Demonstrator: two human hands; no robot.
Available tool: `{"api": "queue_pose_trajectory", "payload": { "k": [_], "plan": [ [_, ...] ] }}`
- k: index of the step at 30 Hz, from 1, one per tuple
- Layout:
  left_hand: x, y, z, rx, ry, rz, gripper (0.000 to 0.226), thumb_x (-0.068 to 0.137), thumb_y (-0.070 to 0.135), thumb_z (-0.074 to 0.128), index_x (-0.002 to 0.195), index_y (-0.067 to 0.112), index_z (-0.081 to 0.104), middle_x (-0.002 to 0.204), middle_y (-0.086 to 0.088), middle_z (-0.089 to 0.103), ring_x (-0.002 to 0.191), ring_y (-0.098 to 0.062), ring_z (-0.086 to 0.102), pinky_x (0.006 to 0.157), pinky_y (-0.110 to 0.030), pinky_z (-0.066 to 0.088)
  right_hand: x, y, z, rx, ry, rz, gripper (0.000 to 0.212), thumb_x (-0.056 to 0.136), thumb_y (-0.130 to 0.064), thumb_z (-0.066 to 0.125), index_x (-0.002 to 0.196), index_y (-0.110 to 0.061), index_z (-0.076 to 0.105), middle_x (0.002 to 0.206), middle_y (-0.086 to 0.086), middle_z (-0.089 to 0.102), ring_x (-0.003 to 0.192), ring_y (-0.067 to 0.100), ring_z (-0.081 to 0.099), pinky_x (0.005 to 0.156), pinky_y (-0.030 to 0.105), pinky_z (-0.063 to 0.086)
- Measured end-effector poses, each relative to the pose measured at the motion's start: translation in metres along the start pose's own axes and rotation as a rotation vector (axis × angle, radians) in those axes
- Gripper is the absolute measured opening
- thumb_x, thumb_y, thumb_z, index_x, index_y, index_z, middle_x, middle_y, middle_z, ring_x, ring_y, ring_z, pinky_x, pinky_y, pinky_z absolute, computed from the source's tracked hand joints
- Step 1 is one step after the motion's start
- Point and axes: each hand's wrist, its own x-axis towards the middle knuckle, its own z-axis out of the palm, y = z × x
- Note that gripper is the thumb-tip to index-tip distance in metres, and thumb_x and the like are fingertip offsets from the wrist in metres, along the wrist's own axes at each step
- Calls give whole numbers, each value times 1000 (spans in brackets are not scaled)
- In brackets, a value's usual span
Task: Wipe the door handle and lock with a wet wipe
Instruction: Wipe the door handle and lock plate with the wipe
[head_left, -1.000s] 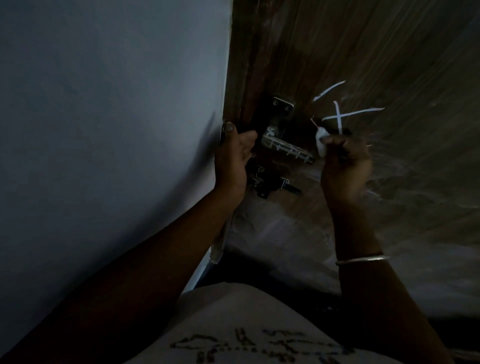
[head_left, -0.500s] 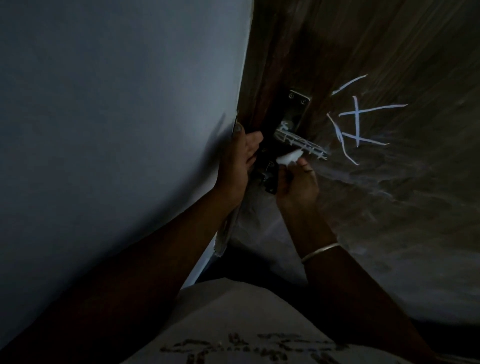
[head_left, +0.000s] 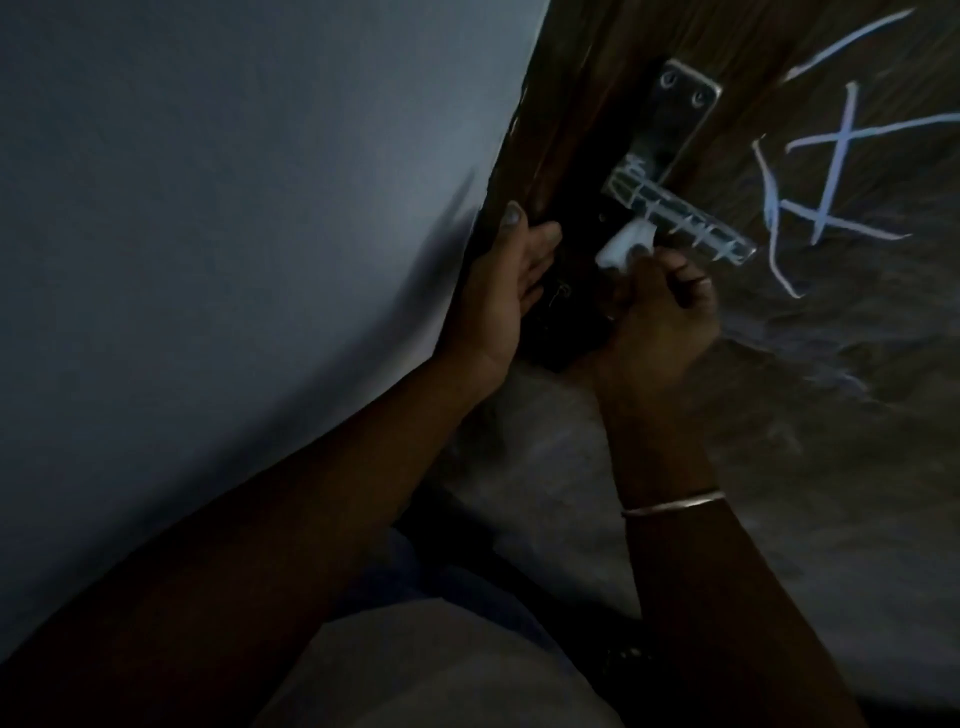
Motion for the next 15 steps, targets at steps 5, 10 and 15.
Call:
{"api": "queue_pose_trajectory", "payload": {
  "k": [5,10,15],
  "plan": [
    [6,-19,-1,-56,-46,80,61,96,46,9,135,11,41,145,-6,42,132,-17,40,109,-32,30,18,27,-15,-442,-77,-699,10,82,-3,61,83,-13,64,88,22,64,86,26,63,80,37,55],
    [9,-31,-4,-92,-80,100,58,97,43,10,137,12,38,146,-5,40,133,-16,38,110,-33,28,42,45,-12,-835,-93,-1277,28,78,9,58,105,3,68,102,26,63,102,21,48,91,22,41],
    [10,-32,-6,-91,-76,111,57,96,43,12,137,13,38,146,-4,40,132,-15,39,109,-32,29,55,47,1,-1002,-36,-1565,24,76,1,73,99,2,69,108,17,62,98,27,43,87,31,41]
  ]
}}
